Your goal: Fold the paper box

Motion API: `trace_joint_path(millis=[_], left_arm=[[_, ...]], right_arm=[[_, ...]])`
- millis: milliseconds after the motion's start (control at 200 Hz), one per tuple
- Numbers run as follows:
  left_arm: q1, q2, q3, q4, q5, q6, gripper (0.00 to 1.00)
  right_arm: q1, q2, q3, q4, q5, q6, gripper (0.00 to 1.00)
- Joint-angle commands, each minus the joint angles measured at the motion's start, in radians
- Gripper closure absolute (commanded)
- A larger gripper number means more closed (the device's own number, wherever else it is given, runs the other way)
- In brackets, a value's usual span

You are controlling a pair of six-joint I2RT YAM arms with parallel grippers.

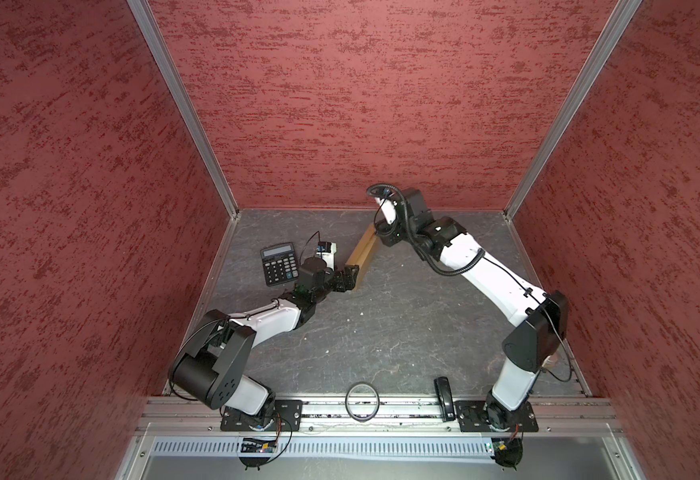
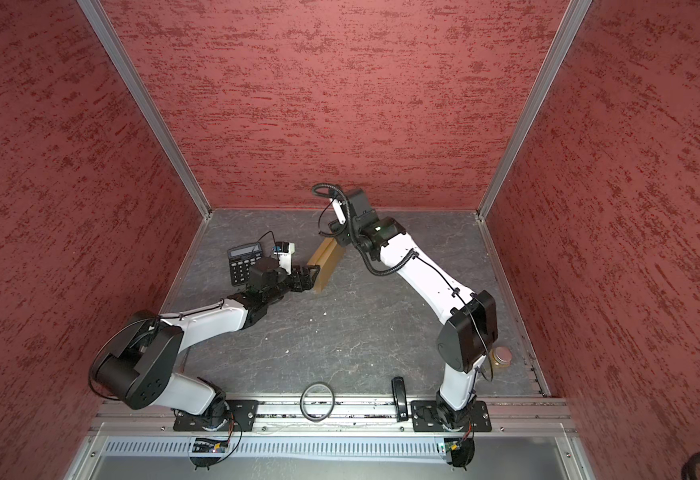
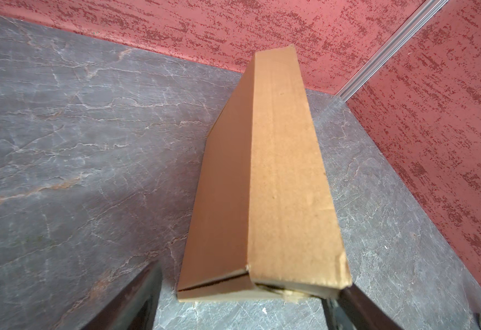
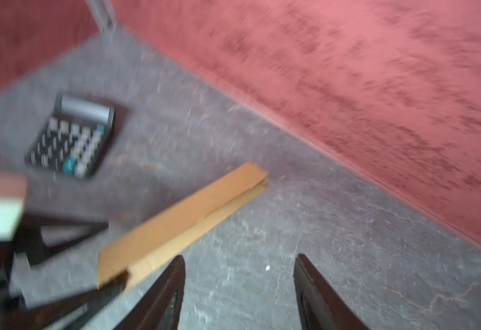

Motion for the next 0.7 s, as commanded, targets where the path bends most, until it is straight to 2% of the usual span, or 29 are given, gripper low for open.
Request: trace_joint_path(millis=[0, 80, 346, 521, 696], left_arm=[[0.014, 0.074, -0.054, -0.303, -0.044, 0.034, 0.16], [0.017, 0.077, -0.053, -0.303, -0.042, 0.033, 0.16], [0.018, 0.085, -0.051, -0.303, -0.039, 0.033, 0.16], [0.019, 0.09, -0.05, -0.302, -0.034, 0.034, 0.16], [0.022, 0.09, -0.05, -0.301, -0.033, 0.033, 0.16]], right_arm=[[-0.073, 0.013, 0.017, -0.045, -0.133, 0.389, 0.38], [-0.101, 0.009, -0.068, 0.07, -0.241, 0.542, 0.38], [-0.104, 0.044, -0.315, 0.489, -0.377, 0.877, 0.25], [-0.103, 0.072, -0.411, 0.674, -0.407, 1.016, 0.23], [-0.098, 0.108, -0.451, 0.755, -0.413, 1.07, 0.25]])
